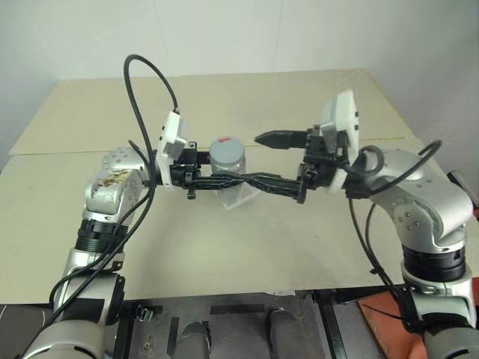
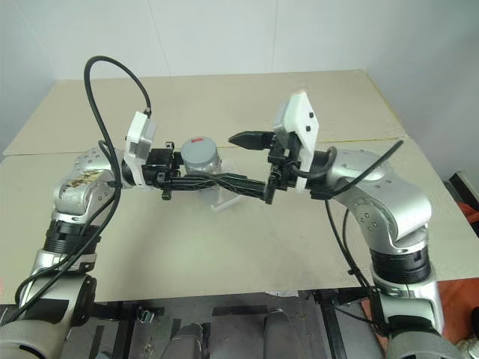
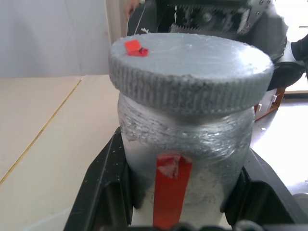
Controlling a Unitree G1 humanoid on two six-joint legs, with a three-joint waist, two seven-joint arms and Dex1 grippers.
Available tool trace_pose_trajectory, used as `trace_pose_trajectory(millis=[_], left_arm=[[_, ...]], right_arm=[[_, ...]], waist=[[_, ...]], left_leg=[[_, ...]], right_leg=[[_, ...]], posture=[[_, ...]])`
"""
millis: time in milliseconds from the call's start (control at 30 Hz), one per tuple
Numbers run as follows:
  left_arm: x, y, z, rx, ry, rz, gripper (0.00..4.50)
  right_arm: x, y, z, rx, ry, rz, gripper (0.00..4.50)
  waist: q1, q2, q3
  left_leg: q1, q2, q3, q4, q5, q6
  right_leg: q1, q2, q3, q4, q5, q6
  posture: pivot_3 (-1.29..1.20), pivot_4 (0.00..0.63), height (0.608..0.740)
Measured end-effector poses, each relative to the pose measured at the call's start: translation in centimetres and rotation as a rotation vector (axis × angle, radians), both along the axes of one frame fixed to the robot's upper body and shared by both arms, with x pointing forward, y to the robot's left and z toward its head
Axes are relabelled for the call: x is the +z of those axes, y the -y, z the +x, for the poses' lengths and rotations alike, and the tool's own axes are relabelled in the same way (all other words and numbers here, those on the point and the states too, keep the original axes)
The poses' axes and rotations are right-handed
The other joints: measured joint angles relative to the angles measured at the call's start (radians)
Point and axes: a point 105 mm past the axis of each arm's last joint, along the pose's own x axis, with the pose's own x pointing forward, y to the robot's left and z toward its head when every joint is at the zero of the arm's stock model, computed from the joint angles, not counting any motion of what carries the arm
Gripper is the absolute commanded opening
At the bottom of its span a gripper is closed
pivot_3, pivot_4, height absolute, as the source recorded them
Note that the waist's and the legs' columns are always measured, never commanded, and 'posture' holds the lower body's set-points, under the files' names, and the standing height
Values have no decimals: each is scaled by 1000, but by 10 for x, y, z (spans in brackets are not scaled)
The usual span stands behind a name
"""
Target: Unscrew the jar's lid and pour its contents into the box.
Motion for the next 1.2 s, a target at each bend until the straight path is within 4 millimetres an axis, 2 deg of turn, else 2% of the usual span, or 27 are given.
trace_pose_trajectory(millis=[267,500,733,1200], left_arm=[[-1,3,0,-12,2,-3,1928],[0,2,0,-11,9,-3,1928],[0,-1,1,2,12,6,1928],[-1,-3,4,21,4,7,1928]], right_arm=[[9,-34,6,28,25,-8,4453],[1,-44,21,-11,1,-27,4453],[4,-43,24,-27,10,-27,4453],[1,-19,22,-55,22,-53,4453]], waist=[[0,0,0],[0,0,0],[-1,0,0],[-1,0,0]], left_leg=[[0,0,0,0,0,0],[-1,0,0,0,0,0],[0,0,0,0,0,0],[0,0,0,0,0,0]], right_leg=[[0,0,0,0,0,0],[-1,0,0,0,0,0],[0,0,0,0,0,0],[0,0,0,0,0,0]], posture=[[0,150,740],[0,150,740],[0,150,740],[0,150,740]])
